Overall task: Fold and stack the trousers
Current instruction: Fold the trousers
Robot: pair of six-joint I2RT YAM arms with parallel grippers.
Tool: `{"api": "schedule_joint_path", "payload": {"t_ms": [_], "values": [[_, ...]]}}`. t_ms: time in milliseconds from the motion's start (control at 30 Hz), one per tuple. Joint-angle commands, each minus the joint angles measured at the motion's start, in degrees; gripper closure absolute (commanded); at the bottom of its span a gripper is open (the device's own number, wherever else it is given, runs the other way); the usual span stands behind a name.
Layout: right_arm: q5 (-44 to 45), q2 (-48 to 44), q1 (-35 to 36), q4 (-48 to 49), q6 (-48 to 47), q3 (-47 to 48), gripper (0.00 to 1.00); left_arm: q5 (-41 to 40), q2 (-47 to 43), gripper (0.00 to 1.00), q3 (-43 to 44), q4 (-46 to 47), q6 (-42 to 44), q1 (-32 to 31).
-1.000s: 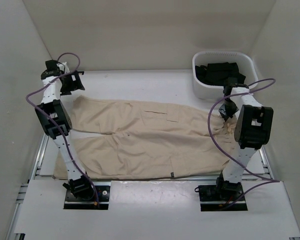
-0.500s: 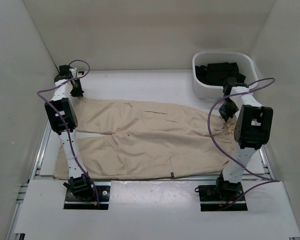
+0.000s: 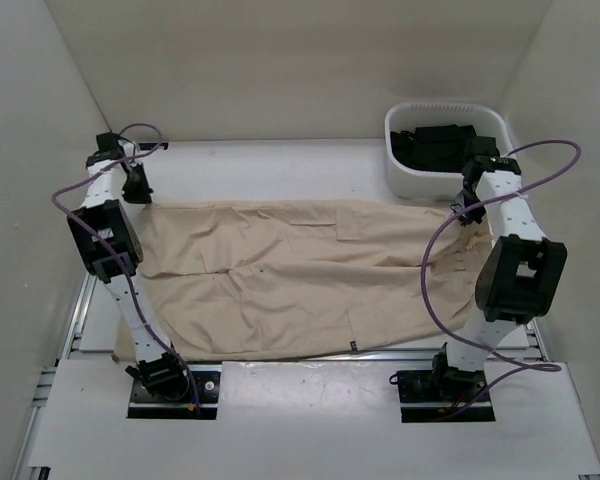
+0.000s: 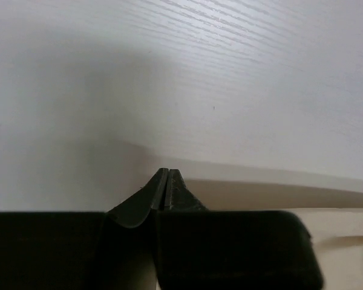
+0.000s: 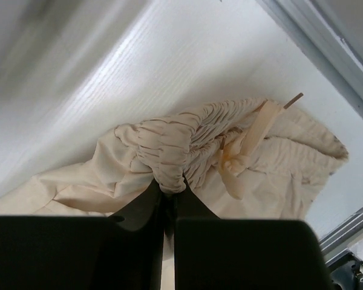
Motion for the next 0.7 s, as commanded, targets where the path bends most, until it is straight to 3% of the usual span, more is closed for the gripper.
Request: {"api": "schedule_joint_path", "payload": {"t_ms": [0,100,333,433,467,533,567,667], "values": [[0.9,-6.6,-0.4,0.1,-2.2,0.4,1.0,0.4,-16.9,0.86,-1.3,-1.1,0.0,0.9],[0.4,-13.0,-2.1,-0.7,-2.8,-3.7,1.0,-4.4,-26.5,0.86,-6.1,-1.7,0.0,1.5],[-2.5,-27.5,-7.1,-3.7,-1.6,-19.0,1.0,-9.4,-52.7,0.86,-32.1,-5.9,0.0,4.3],[-6.5,-33.7,-8.1,3.4,-2.5,-28.4,1.0,-6.4,-58.4,0.86,-44.2,-5.9,0.0,5.8],[-7.8,-33.7,-8.1,6.9,-2.5,-29.8,1.0,-5.2,-58.4,0.8,-45.9,-4.9,0.0,5.8],[-8.5,-32.2,-8.1,7.7,-2.5,-30.6,1.0,-0.8,-51.6,0.51,-43.5,-4.9,0.0,5.2],[-8.5,-30.0,-8.1,8.3,-2.5,-30.1,1.0,5.6,-48.7,0.33,-37.8,-4.9,0.0,5.2],[-9.2,-27.0,-7.6,9.0,-3.1,-29.2,1.0,17.4,-36.4,0.31,-24.2,-4.9,0.0,3.4]]}}
